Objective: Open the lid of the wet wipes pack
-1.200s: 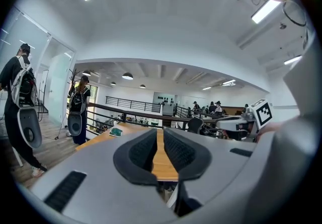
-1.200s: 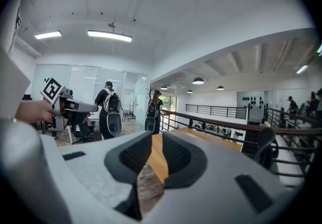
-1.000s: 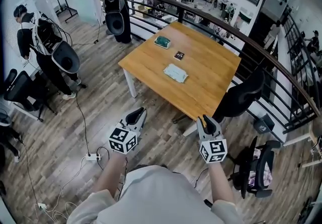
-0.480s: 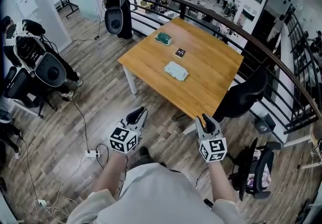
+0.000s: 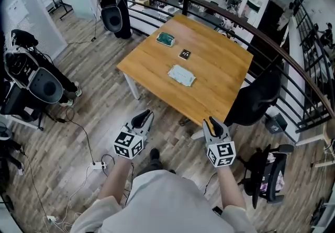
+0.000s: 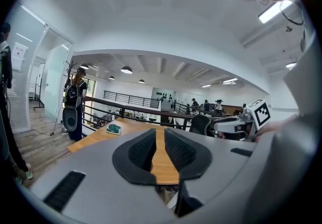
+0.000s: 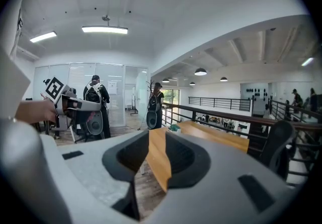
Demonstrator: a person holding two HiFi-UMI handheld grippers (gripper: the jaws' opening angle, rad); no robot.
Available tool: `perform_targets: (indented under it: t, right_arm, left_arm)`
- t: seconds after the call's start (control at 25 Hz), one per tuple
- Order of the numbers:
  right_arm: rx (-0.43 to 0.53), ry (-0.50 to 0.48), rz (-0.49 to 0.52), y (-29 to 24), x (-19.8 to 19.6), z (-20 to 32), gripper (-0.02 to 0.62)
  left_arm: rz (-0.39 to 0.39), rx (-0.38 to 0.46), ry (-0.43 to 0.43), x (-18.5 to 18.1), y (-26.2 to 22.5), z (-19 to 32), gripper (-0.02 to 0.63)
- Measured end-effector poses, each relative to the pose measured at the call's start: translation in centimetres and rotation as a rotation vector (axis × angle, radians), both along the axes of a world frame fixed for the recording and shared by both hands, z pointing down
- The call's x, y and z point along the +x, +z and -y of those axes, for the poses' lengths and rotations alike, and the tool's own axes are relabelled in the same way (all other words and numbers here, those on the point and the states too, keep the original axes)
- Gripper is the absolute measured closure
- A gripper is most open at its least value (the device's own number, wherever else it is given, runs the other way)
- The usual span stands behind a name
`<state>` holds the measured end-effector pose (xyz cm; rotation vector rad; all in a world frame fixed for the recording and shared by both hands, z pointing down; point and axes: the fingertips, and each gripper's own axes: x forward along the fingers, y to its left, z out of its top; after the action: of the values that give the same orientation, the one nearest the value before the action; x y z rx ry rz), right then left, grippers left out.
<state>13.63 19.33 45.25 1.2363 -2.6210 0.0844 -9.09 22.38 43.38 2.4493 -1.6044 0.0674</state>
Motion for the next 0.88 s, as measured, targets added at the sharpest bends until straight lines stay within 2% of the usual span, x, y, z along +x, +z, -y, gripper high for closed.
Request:
perform_targets:
  t: [0.4,0.88]
  right_arm:
    - [-0.012,0.064,-0.014,0.4,-4.8,7.7,0.506]
    - [-0.022,0.145,-0.028,0.6,-8.7,12.6,0.506]
  left_arm:
    - [0.004,0.002,0.079,-4.7,0.2,9.2,0.558]
    - [0.002,-0.002,0.166,-8.7,0.4,15.8,0.56]
